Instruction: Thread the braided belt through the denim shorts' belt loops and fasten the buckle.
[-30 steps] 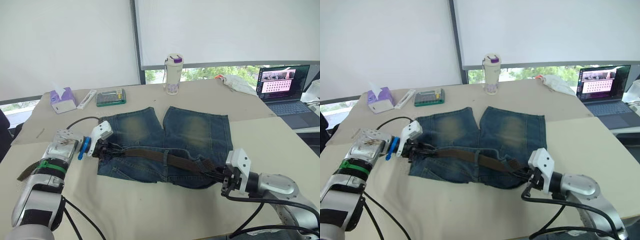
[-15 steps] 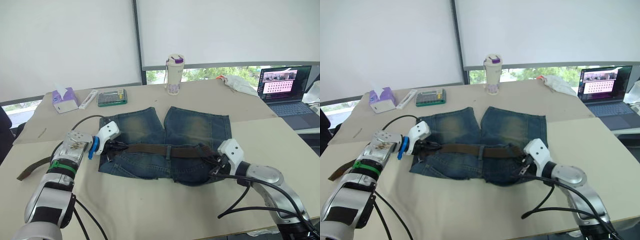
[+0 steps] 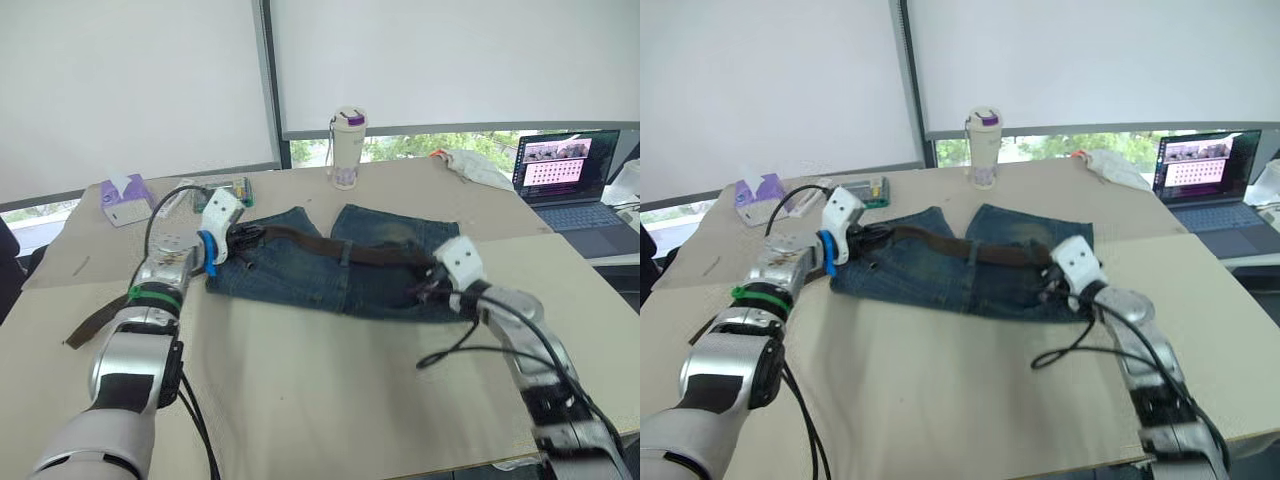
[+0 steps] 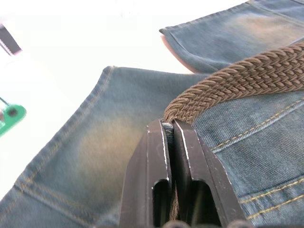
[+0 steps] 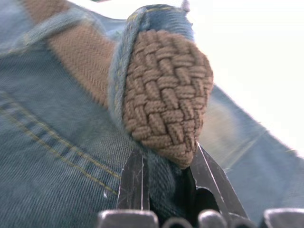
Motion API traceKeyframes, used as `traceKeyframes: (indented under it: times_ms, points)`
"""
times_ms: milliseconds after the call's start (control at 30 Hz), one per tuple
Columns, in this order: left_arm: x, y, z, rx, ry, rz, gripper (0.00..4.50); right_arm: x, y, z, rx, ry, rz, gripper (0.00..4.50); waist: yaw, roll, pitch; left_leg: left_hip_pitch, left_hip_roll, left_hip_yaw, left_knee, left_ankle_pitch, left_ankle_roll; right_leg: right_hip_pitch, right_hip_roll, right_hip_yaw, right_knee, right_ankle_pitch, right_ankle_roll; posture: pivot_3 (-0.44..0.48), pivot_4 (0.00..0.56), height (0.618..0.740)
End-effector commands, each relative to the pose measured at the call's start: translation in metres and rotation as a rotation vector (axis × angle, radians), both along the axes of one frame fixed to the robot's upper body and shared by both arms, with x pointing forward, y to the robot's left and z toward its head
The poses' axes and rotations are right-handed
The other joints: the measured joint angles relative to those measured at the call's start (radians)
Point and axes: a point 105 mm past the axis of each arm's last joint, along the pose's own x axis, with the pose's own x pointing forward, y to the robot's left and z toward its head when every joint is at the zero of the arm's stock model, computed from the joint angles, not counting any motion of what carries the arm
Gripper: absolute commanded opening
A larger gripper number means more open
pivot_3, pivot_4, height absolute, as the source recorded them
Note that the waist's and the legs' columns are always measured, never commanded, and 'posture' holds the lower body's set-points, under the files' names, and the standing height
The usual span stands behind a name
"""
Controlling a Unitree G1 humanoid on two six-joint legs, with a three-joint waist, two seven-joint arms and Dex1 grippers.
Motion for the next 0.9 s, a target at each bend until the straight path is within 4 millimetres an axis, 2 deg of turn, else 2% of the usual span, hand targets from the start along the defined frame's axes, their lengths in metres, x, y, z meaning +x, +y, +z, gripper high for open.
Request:
traceKeyframes:
  times_ms: [33,100,167,300,367,433,500,600,700,767,833,900]
  points:
    - [-0.003,0.001,0.021,-0.036,-0.069,-0.052,0.05,0.006,-0.01,0.02,0.05,-0.078,-0.026,0.0,-0.002,0.0,0.0,-0.001,0.0,0.0,-0.001,0.0,0.0,-0.001,0.0,0.0,0.0,0.0,0.0,0.0,0.15,0.74]
    - [-0.009,0.007,0.019,-0.057,-0.061,-0.071,0.05,0.0,-0.011,0.021,0.089,-0.076,-0.012,0.0,-0.006,0.001,0.0,-0.002,0.001,0.0,-0.002,0.0,0.0,-0.002,0.0,-0.001,0.0,0.0,0.0,0.0,0.15,0.74]
    - [-0.019,0.014,0.017,-0.092,-0.048,-0.114,0.05,-0.016,-0.007,0.017,0.144,-0.055,0.053,0.0,-0.009,0.001,0.0,-0.002,0.001,-0.001,-0.002,0.0,0.0,-0.002,-0.001,0.0,0.0,0.0,0.0,0.0,0.15,0.74]
    - [-0.066,0.016,-0.001,-0.126,0.071,-0.287,0.05,-0.076,0.016,0.005,0.313,0.062,0.296,0.0,-0.021,0.004,-0.002,-0.002,0.003,-0.005,-0.004,-0.001,0.002,-0.002,0.0,0.001,0.0,0.0,0.0,0.0,0.15,0.74]
    - [-0.087,0.017,-0.014,-0.115,0.145,-0.327,0.05,-0.099,0.023,0.003,0.361,0.115,0.368,0.0,-0.023,0.005,-0.001,-0.001,0.003,-0.005,-0.004,-0.003,0.006,-0.002,0.0,0.003,0.001,0.0,0.0,0.0,0.15,0.74]
    - [-0.115,0.026,-0.032,-0.139,0.286,-0.347,0.05,-0.135,0.038,0.0,0.423,0.211,0.511,0.0,-0.021,0.006,-0.001,0.0,0.003,-0.004,-0.003,-0.006,0.01,-0.001,0.0,0.003,0.001,0.0,0.0,0.0,0.15,0.74]
    - [-0.132,0.036,-0.034,-0.223,0.398,-0.349,0.05,-0.16,0.048,-0.003,0.412,0.281,0.609,0.0,-0.02,0.007,-0.001,0.002,0.003,-0.004,-0.004,-0.007,0.011,0.0,0.001,0.003,0.001,0.0,0.001,0.0,0.15,0.74]
    - [-0.134,0.056,-0.008,-0.44,0.476,-0.313,1.09,-0.182,0.055,-0.007,0.388,0.358,0.691,0.0,-0.012,0.003,0.001,0.005,0.003,-0.005,-0.003,-0.008,0.012,0.003,0.002,0.002,-0.001,-0.001,0.001,0.0,0.15,0.74]
    - [-0.117,0.077,0.028,-0.65,0.456,-0.244,2.09,-0.193,0.057,-0.022,0.312,0.438,0.723,0.0,0.002,0.0,0.002,0.008,0.001,-0.004,-0.003,-0.008,0.012,0.006,0.001,0.0,-0.006,-0.002,0.002,0.0,0.15,0.74]
    - [-0.112,0.083,0.04,-0.695,0.457,-0.243,2.75,-0.197,0.058,-0.038,0.228,0.476,0.737,0.0,0.002,-0.002,0.001,0.008,0.001,-0.004,-0.002,-0.007,0.011,0.007,0.001,-0.001,-0.006,-0.002,0.002,0.0,0.15,0.74]
    - [-0.101,0.079,0.044,-0.658,0.442,-0.228,2.75,-0.2,0.062,-0.05,0.171,0.49,0.758,0.0,0.001,0.0,0.0,0.01,-0.002,-0.003,-0.003,-0.006,0.009,0.007,0.001,-0.001,-0.006,-0.002,0.002,0.0,0.15,0.74]
    - [-0.085,0.067,0.041,-0.593,0.437,-0.205,2.75,-0.203,0.066,-0.054,0.145,0.494,0.785,0.0,0.003,0.0,0.0,0.01,-0.002,-0.001,-0.003,-0.003,0.003,0.006,0.001,0.0,-0.006,-0.002,0.002,0.0,0.15,0.74]
